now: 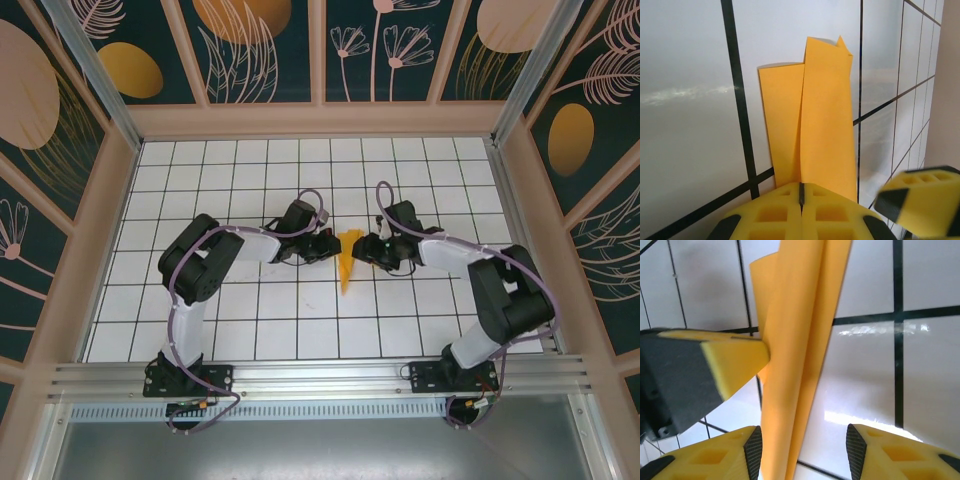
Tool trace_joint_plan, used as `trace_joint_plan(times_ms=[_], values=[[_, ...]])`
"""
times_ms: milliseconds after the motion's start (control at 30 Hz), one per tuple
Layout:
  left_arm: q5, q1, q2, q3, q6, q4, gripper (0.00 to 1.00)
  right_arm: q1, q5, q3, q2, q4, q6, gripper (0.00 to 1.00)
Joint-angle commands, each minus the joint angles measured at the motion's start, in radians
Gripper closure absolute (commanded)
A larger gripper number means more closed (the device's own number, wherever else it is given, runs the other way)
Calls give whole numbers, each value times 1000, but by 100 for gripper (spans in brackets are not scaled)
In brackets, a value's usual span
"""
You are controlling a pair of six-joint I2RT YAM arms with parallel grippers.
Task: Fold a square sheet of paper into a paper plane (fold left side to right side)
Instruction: Fold the wing for the fifth time at the center of the table.
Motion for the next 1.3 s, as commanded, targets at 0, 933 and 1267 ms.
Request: trace_joint_plan(times_ms=[0,933,1267], values=[[-7,9,11,12,21,1,100,79,169,4,-83,-89,77,50],[4,10,33,15,21,27,100,408,467,149,92,-275,291,72],[1,11,36,21,25,20,100,414,462,158,119,-283,283,84]])
